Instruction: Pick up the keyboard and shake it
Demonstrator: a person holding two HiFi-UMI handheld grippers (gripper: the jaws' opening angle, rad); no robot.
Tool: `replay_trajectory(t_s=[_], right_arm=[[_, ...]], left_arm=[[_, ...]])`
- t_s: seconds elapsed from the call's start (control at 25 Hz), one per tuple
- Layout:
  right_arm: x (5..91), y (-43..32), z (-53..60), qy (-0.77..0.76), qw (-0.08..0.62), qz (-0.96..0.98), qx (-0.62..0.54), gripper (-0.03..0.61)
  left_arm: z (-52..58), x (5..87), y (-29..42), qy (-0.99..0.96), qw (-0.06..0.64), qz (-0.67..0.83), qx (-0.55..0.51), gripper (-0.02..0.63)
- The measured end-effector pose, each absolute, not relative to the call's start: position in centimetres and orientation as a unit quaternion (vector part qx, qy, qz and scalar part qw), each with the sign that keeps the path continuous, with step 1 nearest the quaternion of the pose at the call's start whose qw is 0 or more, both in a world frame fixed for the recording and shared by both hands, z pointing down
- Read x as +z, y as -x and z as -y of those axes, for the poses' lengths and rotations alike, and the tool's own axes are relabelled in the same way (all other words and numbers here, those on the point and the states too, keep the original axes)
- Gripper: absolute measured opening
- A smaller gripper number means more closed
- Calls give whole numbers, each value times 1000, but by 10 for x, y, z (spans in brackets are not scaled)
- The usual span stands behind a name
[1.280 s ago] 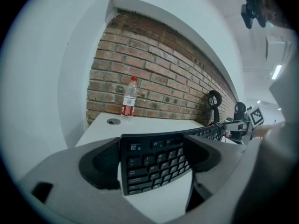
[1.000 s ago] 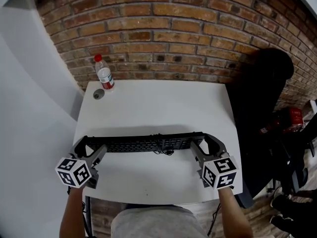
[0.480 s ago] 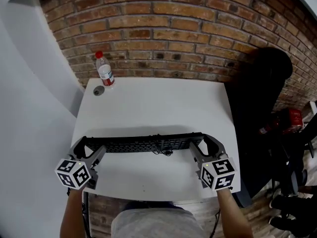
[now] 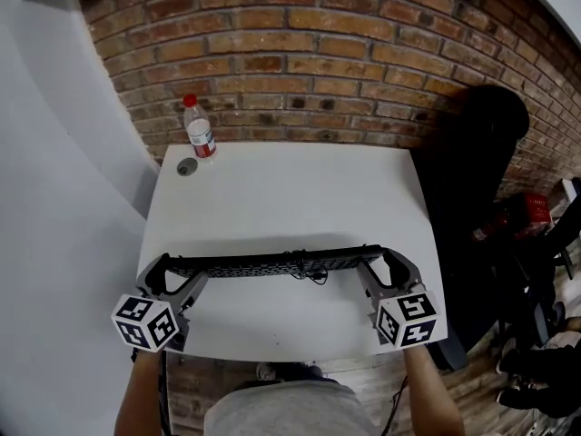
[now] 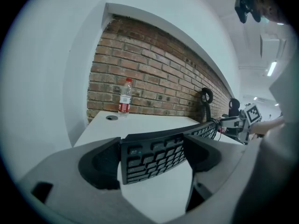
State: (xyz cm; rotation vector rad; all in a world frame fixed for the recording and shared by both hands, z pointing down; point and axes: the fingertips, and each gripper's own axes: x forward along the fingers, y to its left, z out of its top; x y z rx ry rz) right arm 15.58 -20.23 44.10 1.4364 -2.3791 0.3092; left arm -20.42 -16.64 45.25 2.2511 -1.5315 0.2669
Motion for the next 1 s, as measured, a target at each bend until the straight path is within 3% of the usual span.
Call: replay_trajectory(t_s=[1.0], right_arm=[[455,-162,150,-541,229,806,71,215]], left_arm=[[130,458,203,-811,162,545,141,414]])
